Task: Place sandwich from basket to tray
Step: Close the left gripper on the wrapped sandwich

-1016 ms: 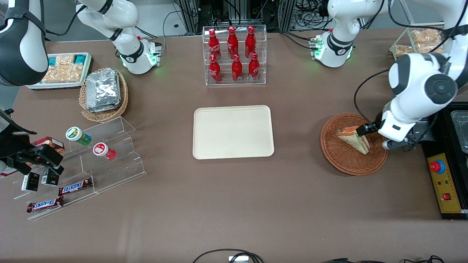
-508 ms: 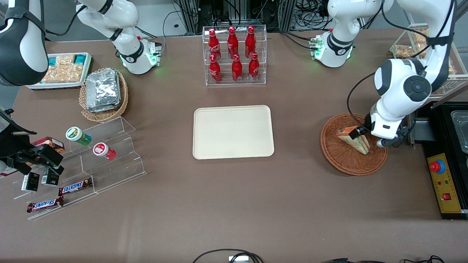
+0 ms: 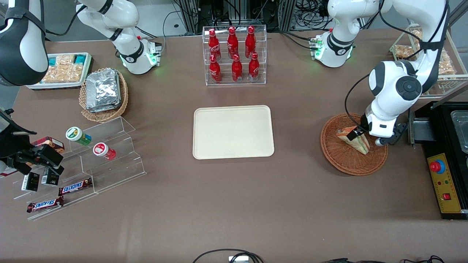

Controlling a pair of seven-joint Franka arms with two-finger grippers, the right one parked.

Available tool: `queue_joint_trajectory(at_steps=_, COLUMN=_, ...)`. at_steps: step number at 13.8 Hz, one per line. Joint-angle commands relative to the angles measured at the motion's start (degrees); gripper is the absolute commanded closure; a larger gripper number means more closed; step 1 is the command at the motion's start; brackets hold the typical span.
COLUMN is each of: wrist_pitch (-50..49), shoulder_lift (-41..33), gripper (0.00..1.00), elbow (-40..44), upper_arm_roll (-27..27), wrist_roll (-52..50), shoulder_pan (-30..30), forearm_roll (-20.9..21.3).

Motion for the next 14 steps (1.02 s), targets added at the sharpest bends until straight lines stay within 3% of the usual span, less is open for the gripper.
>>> queue_joint_trajectory(at_steps=1, wrist_pitch=4.2, shoulder_lift=3.2, gripper=0.0, elbow=-1.0, upper_arm_roll=0.0, wrist_roll=-3.9, shoulder_pan=1.2, forearm_roll=0.6)
queue_joint_trajectory(at_steps=7, wrist_pitch=8.6, shoulder_lift=7.5, gripper=0.0, elbow=-1.0, upper_arm_roll=0.0, wrist_roll=-7.9, shoulder_pan=1.2, forearm_roll=0.6)
queue_joint_trajectory(at_steps=8, wrist_pitch=8.6, shoulder_lift=7.5, gripper=0.26, elbow=-0.9, upper_arm_roll=0.0, wrist_roll=-8.0, shoulder_pan=1.2, forearm_roll=0.6)
queue_joint_trajectory(at_steps=9, wrist_pitch=8.6, shoulder_lift=7.5, gripper=0.76, elbow=-0.9, upper_arm_roll=0.0, wrist_roll=-7.9, shoulder_pan=1.2, forearm_roll=0.6)
queue_joint_trajectory(at_steps=10, wrist_pitch=8.6, shoulder_lift=7.5, gripper=1.0, elbow=-0.9, upper_arm_roll=0.0, wrist_roll=-7.9, shoulder_pan=1.2, forearm_roll=0.6)
queue_joint_trajectory(at_steps=14, wrist_pitch=8.6, shoulder_lift=8.1, gripper=1.0, elbow=-0.9, upper_arm_roll=0.0, wrist_roll=-7.9, shoulder_pan=1.1, forearm_roll=0.6)
